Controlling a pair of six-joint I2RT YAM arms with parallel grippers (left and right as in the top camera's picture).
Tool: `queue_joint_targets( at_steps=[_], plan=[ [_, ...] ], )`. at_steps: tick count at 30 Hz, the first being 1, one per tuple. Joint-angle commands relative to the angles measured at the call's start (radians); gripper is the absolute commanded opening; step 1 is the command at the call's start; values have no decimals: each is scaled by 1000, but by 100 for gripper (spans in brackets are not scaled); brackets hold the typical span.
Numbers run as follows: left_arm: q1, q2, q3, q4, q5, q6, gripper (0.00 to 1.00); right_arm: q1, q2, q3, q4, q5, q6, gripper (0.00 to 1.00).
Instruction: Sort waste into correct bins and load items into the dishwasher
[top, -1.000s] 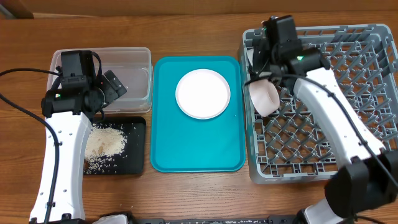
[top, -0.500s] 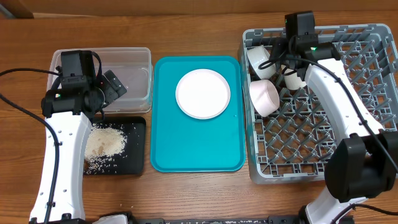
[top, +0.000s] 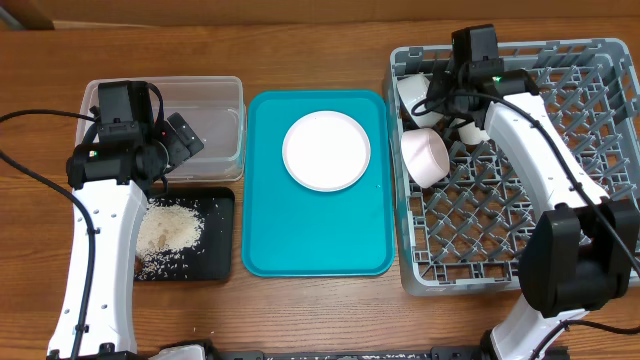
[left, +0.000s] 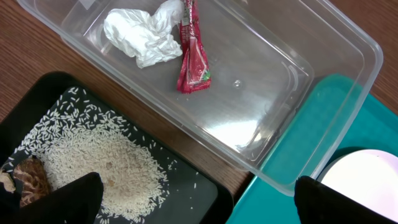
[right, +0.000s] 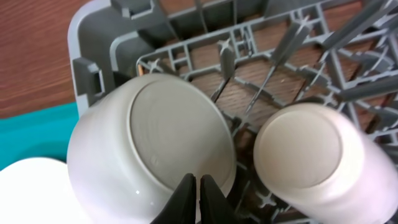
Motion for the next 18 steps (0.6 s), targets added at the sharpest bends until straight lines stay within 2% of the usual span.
queue_joint_targets(
  at_steps=[1,12,18],
  plan=[
    [1,-5,14,4,1,-14,100,6,24,-3,-8,-64,7,7],
    [1,-5,14,4,1,-14,100,5,35,-3,-69,-102,-11,10],
    [1,-5,14,4,1,-14,100,3,-4,33,-118,12,-11,11]
  ],
)
